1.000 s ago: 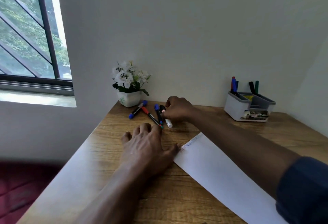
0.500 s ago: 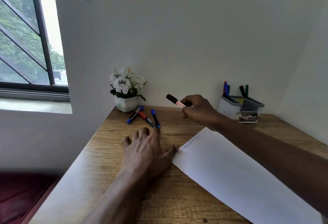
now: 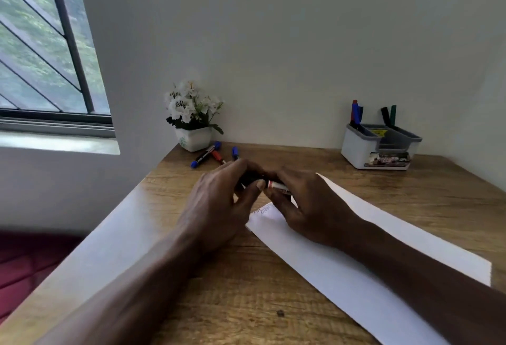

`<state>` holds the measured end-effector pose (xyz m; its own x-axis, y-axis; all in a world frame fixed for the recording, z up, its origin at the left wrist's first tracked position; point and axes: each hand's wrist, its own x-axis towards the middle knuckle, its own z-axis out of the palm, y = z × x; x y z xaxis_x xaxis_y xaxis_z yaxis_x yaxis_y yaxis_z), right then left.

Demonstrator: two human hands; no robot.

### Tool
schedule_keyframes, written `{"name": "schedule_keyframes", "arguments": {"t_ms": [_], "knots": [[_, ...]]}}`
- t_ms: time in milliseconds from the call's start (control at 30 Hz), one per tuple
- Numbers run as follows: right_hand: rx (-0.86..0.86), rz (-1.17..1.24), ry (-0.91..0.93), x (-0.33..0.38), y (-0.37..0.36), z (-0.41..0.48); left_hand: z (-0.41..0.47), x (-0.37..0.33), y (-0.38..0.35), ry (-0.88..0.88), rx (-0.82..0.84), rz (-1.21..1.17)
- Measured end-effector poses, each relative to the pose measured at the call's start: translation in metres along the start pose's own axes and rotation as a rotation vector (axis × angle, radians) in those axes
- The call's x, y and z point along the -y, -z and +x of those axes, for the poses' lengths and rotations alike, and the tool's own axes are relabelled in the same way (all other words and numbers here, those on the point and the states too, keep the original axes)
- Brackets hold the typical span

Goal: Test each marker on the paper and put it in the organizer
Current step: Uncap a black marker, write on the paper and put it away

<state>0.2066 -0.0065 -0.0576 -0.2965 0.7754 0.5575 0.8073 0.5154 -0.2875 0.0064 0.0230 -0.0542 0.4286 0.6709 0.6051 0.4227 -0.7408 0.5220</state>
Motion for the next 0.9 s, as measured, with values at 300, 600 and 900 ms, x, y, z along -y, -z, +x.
{"name": "schedule_keyframes", "arguments": {"t_ms": [300,600,900], "knots": [[-0.043,-0.108,0.028,0.012,-0.004,-0.002,-0.003,0.002,0.000,0.006,-0.071,-0.117],[-0.069,-0.195,0.042,0.018,0.000,-0.005,-0.003,0.005,-0.001,0.010,-0.062,-0.182],[-0.052,-0.188,-0.024,0.018,-0.004,-0.004,-0.002,0.009,-0.001,0.030,-0.048,-0.269]]}}
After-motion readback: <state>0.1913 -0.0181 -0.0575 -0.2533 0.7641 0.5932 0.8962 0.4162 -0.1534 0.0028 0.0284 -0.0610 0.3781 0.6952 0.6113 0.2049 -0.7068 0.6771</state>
